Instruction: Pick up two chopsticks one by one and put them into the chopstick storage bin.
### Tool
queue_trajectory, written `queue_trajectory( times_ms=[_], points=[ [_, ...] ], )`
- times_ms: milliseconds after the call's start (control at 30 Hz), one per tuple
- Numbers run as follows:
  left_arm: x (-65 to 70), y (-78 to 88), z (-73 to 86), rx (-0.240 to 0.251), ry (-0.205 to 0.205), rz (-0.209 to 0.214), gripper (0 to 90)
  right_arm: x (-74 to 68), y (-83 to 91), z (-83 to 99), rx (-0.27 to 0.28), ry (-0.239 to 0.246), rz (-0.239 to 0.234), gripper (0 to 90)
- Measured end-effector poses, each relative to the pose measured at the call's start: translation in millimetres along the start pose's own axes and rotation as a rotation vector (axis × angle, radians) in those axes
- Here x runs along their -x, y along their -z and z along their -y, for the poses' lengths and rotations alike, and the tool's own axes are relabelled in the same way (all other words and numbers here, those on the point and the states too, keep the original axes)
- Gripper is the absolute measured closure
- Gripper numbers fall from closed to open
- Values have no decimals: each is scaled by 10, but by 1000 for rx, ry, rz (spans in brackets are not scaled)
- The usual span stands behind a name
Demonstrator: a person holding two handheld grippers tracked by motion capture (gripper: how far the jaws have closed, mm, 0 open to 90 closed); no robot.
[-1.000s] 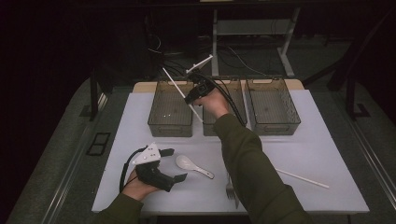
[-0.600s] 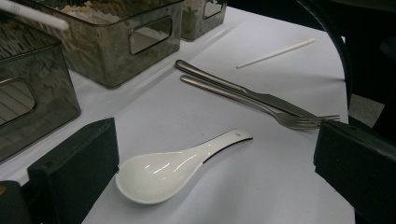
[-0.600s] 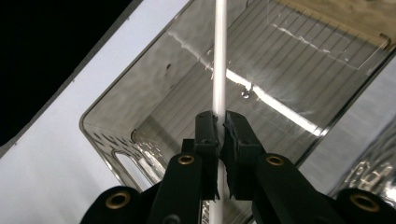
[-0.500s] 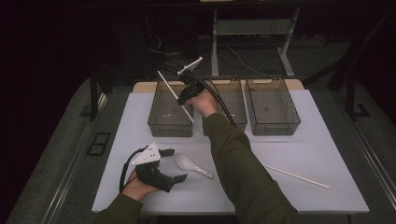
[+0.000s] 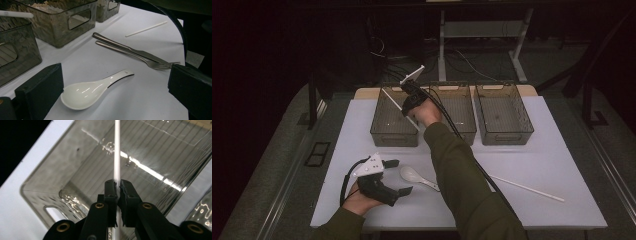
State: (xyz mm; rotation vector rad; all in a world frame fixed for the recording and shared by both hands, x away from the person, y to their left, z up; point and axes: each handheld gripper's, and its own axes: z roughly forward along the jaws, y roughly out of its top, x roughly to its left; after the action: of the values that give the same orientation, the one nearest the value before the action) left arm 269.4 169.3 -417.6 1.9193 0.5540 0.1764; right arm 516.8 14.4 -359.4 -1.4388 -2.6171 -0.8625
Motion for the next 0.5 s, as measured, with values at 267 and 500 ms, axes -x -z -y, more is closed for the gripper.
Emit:
queue_trajectory(
  times_ms=[267, 500],
  points=[
    [-2, 4, 0, -1, -2, 3, 0, -28, -123, 22, -36, 7, 31, 835],
    [3, 5, 0, 0, 1, 4, 0, -50, -99, 31, -40, 44, 26, 754]
  ],
)
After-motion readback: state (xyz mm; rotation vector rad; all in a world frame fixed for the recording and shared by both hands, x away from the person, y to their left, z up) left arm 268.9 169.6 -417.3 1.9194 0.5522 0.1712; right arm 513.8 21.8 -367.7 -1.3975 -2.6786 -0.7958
